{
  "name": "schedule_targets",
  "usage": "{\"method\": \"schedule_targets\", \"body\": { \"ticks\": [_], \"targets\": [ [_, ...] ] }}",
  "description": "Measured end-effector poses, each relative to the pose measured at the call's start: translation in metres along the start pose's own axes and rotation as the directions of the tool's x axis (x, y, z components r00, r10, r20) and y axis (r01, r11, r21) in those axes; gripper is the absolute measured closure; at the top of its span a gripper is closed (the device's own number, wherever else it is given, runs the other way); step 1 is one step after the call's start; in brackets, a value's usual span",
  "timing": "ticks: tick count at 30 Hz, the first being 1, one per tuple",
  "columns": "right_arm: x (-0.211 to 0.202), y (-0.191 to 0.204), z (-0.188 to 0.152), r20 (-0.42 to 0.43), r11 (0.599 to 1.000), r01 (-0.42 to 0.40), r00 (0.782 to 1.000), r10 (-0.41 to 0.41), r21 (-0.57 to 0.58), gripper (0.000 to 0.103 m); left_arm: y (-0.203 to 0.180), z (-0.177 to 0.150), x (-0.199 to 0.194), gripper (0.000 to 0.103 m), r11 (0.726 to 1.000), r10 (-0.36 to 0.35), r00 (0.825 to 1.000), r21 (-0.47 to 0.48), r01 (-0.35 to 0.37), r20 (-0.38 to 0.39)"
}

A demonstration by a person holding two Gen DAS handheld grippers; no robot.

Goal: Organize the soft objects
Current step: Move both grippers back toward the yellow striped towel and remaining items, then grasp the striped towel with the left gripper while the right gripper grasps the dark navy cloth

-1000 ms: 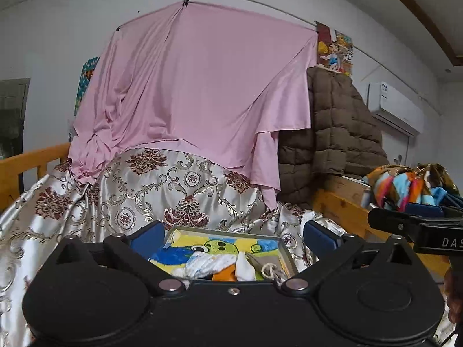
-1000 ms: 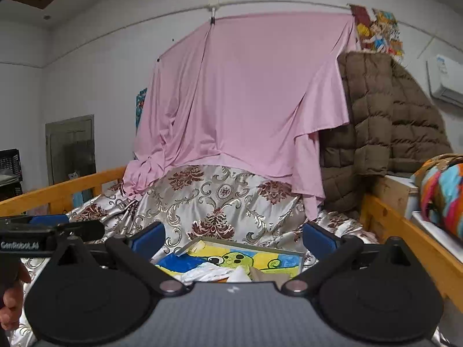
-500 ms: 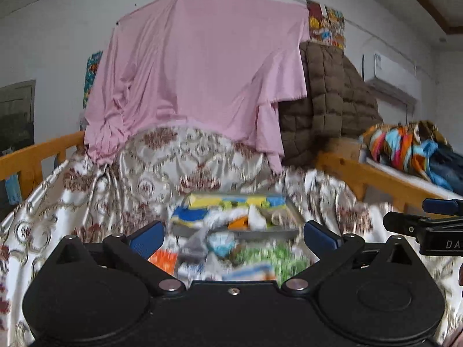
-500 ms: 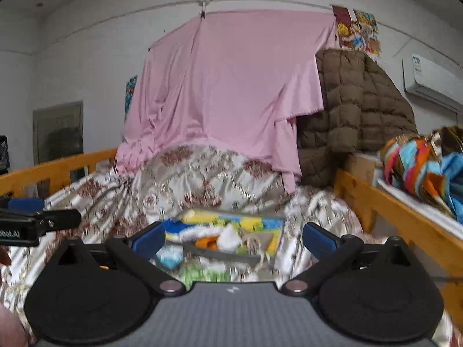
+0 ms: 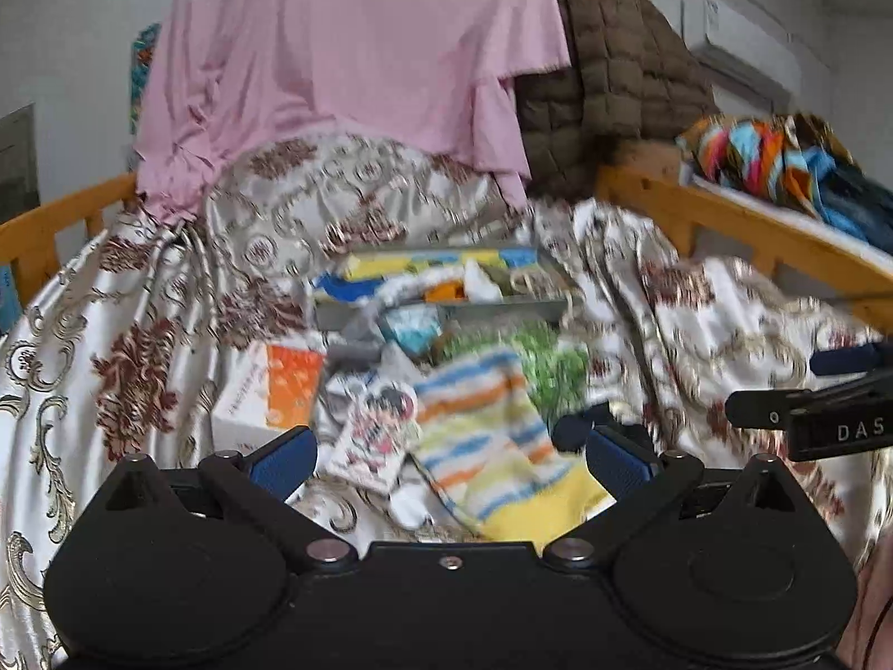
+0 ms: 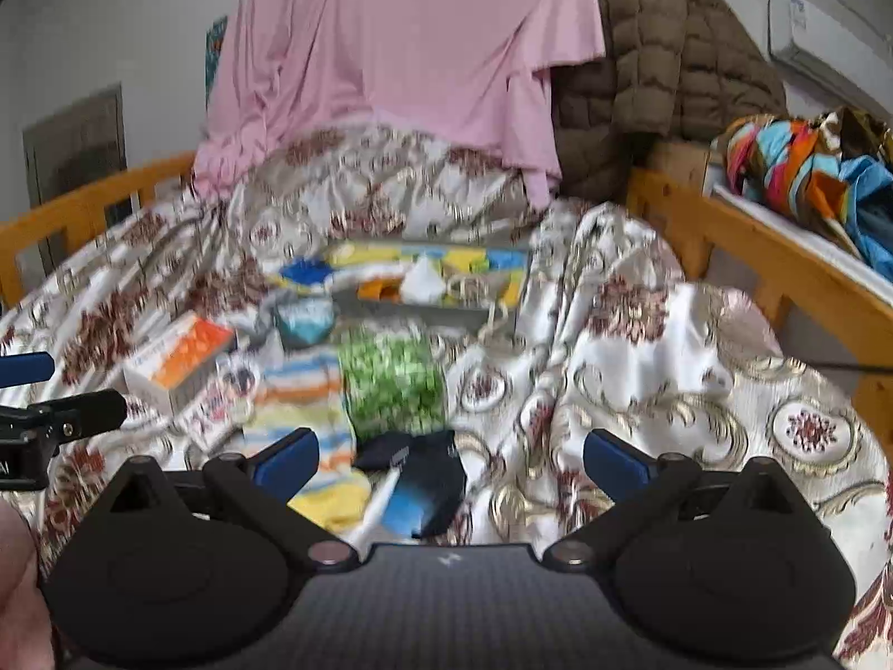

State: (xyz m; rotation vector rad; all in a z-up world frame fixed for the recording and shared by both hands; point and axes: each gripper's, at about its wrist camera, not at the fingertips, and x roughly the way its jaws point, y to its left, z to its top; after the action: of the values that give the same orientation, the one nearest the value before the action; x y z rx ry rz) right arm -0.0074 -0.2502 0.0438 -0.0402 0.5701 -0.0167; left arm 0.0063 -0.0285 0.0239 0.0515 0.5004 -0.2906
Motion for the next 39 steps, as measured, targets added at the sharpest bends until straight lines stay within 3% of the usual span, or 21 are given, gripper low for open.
{"method": "schedule_targets", "body": {
  "ticks": [3, 12, 26, 39],
  "targets": [
    [0.009, 0.004, -0.006, -0.060, 0.999, 0.011, 0.998, -0.013, -0.034, 0.000, -0.003, -0.005, 0.006, 0.001, 1.000, -0.006, 1.000, 0.020, 0.006, -0.027],
    [0.030, -0.001, -0.015, -0.117, 1.000, -0.005, 0.993, 0.004, -0.009, 0.000, -0.008, -0.012, 0.025, 0.001, 0.998, 0.026, 0.997, 0.056, -0.022, -0.069],
    [0.075, -0.005, -0.013, -0.148, 0.999, -0.043, 0.988, 0.040, -0.018, 0.000, -0.007, -0.020, 0.060, 0.001, 0.995, 0.033, 0.991, 0.102, -0.019, -0.130],
    [0.107, 0.010, -0.005, -0.111, 0.974, -0.089, 0.992, 0.067, -0.210, 0.000, -0.007, -0.021, 0.093, 0.001, 0.993, -0.020, 0.988, 0.112, 0.037, -0.154]
  ]
}}
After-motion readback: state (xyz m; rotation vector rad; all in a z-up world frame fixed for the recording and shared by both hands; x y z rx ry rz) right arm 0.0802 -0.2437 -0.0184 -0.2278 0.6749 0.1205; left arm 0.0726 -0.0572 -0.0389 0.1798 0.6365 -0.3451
